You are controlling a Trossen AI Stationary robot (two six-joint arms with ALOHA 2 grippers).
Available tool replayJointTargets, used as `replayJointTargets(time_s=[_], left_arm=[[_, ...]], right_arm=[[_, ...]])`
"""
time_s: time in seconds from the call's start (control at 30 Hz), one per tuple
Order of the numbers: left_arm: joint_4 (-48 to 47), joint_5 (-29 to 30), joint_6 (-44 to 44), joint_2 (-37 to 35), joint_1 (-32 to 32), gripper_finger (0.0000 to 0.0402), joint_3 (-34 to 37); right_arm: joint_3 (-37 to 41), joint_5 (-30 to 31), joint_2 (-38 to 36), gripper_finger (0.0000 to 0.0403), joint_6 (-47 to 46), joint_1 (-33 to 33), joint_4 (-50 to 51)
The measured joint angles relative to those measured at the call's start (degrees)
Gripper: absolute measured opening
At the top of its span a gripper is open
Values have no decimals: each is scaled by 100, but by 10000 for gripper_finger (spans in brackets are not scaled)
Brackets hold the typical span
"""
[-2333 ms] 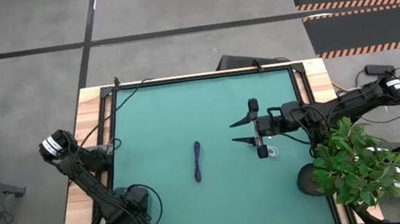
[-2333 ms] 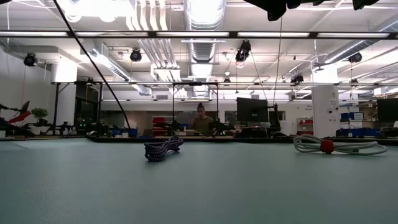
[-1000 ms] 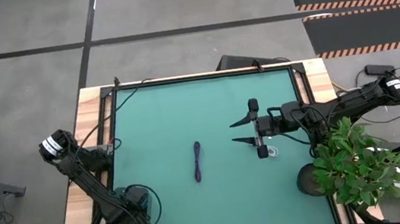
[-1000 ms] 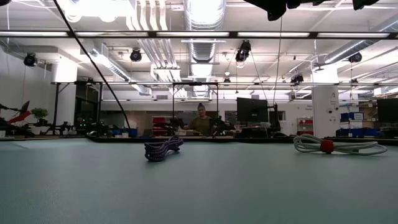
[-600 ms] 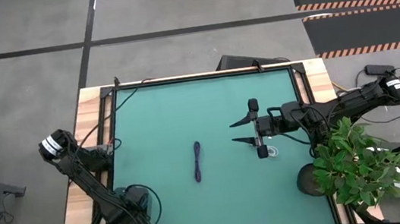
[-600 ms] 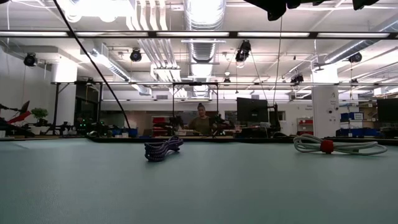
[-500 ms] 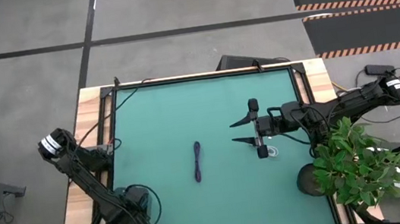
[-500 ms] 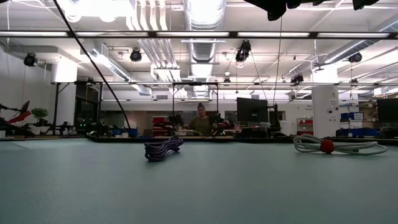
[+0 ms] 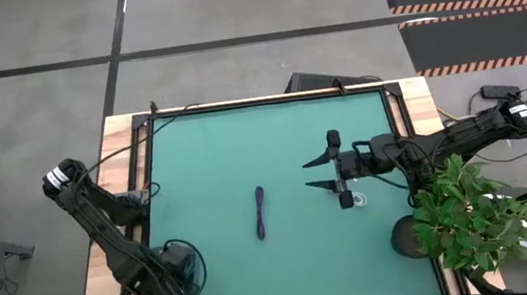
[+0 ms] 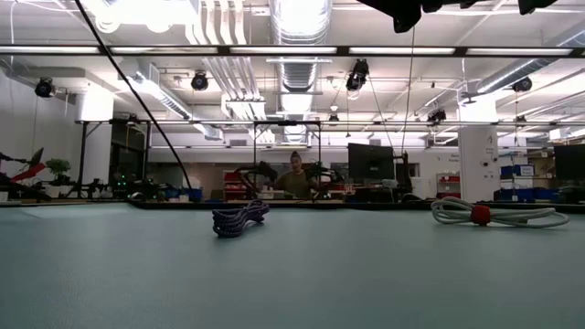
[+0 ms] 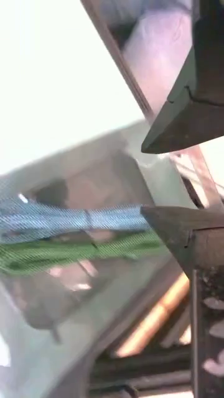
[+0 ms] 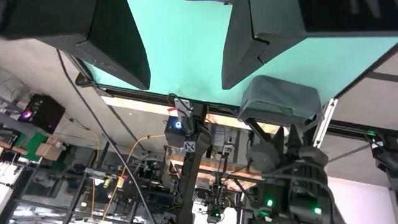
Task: Pick and place USB-C Cables
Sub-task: Put the white charger cable into the gray bin
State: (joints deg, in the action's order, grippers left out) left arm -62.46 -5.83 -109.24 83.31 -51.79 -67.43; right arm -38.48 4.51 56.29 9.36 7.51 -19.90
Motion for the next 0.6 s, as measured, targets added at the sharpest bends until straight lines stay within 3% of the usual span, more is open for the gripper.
replayJointTargets(time_s=[0.13, 0.33, 0.5, 0.6], left_arm=[[-358, 751, 57, -64, 49, 132, -307], [-661, 2120, 847, -185, 237, 132, -502], [-681, 3261, 2237, -276, 699, 132, -438], [-637, 3957, 3321, -278, 1058, 132, -437]], right_arm=[[0, 4, 0, 192, -480, -1, 0], [0, 187, 42, 192, -1062, 0, 63], [-93, 1018, 252, 191, -1617, -3, 644], [-189, 1209, 540, 191, -1975, -12, 1058]])
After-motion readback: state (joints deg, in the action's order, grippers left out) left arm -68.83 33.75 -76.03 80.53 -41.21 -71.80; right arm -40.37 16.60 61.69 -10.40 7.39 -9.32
